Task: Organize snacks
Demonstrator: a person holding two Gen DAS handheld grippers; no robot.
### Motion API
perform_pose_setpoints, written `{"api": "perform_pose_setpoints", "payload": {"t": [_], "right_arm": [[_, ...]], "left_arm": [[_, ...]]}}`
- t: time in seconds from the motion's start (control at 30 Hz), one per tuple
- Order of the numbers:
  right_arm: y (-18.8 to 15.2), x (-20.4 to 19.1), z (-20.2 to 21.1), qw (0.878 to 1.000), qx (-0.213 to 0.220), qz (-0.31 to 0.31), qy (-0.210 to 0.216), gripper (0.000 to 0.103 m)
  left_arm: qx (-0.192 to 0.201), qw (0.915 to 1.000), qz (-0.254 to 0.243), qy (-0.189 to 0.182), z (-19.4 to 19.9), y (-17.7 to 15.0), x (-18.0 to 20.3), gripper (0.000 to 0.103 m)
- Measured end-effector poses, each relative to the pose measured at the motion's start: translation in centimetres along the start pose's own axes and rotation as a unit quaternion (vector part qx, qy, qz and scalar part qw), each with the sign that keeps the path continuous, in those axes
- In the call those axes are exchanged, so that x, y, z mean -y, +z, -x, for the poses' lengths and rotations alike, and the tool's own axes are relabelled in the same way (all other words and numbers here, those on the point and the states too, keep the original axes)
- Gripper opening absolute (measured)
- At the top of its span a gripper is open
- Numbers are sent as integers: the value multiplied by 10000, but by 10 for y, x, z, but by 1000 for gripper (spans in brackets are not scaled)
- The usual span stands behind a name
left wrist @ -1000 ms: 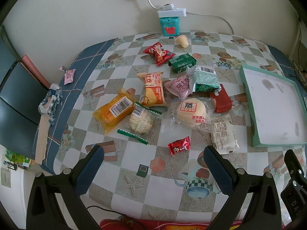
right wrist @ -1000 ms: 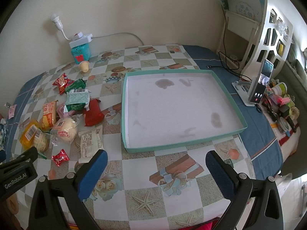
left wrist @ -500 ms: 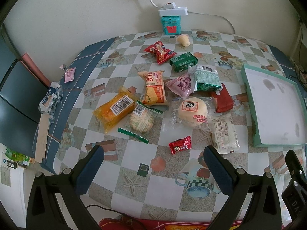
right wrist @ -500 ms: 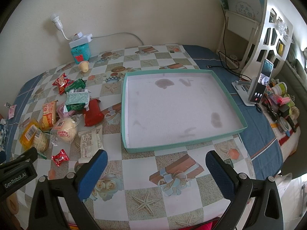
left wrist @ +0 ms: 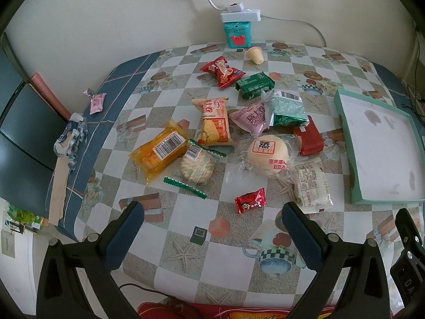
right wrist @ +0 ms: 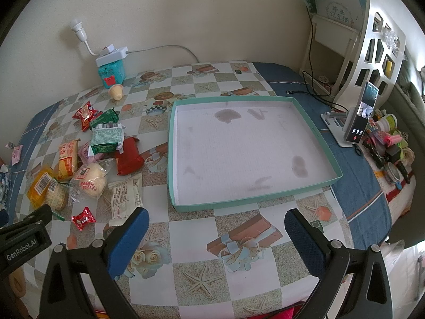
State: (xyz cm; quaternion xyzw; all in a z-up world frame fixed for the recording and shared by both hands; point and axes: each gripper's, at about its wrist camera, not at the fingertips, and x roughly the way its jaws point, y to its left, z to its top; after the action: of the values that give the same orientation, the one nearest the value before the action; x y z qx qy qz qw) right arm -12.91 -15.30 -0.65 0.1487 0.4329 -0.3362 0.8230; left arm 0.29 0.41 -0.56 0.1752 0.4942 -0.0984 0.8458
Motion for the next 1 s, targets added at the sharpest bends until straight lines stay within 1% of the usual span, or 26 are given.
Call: {"api": "perform_pose_setpoints", "payload": {"t": [1.0], "right_arm": [[0,0,0,10000,8,5,-6,103]], "left_arm": [[-31,10000,6,21,-2,0,0,103]]}}
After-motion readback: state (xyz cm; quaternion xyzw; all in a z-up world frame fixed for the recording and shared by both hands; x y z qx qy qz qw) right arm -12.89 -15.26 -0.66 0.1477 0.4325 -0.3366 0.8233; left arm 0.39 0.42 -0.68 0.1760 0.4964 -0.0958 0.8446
